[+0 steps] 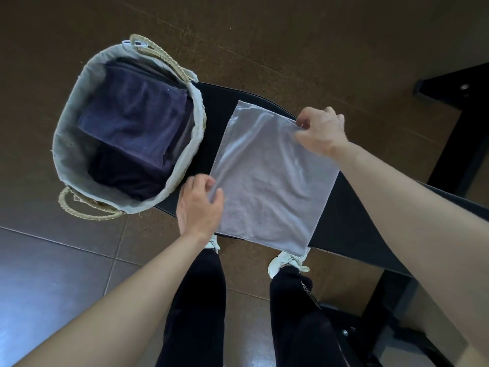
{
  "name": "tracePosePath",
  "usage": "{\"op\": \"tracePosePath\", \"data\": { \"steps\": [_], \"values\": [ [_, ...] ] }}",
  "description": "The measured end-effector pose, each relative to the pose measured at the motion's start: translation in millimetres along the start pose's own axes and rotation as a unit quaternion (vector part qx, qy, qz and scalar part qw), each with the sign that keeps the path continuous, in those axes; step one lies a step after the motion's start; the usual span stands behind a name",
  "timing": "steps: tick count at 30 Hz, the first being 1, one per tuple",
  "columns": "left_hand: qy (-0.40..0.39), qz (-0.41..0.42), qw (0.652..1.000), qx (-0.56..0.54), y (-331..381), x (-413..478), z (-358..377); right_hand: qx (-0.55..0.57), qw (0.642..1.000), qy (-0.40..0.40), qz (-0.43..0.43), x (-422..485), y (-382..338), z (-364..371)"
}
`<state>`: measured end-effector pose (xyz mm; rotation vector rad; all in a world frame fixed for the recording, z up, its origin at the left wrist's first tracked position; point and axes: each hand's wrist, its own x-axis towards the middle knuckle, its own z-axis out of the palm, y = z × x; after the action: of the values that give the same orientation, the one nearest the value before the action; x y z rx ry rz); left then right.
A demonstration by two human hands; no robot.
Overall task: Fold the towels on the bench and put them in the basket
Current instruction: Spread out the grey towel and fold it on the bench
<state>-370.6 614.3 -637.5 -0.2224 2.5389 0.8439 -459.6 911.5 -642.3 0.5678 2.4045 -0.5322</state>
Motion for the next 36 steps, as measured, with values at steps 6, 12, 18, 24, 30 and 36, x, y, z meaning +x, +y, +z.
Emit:
{"op": "tracePosePath", "data": {
  "steps": [6, 12, 18, 24, 30, 36],
  "values": [
    [-0.004, 0.187, 0.982, 0.017, 75, 94, 11, -0.093, 0.995, -0.034, -0.002, -10, 35, -11],
    [-0.122, 0.178, 0.959, 0.185, 112, 159, 7, -0.098, 0.993, -0.027, 0.053, -24, 68, -16],
    [-0.079, 0.15, 0.965, 0.2, 127, 166, -9, 0.031, 0.994, 0.02, 0.103, -31, 84, -19],
    [-0.055, 0.106, 0.978, 0.169, 131, 172, -1, 0.054, 0.985, 0.108, 0.12, -28, 89, -11],
    [-0.035, 0.112, 0.988, 0.098, 86, 115, 9, 0.167, 0.958, 0.158, 0.17, -78, 92, 40],
    [-0.06, -0.03, 0.993, 0.095, 19, 21, 8, 0.297, 0.902, 0.107, 0.293, -158, 82, 117]
  ]
}}
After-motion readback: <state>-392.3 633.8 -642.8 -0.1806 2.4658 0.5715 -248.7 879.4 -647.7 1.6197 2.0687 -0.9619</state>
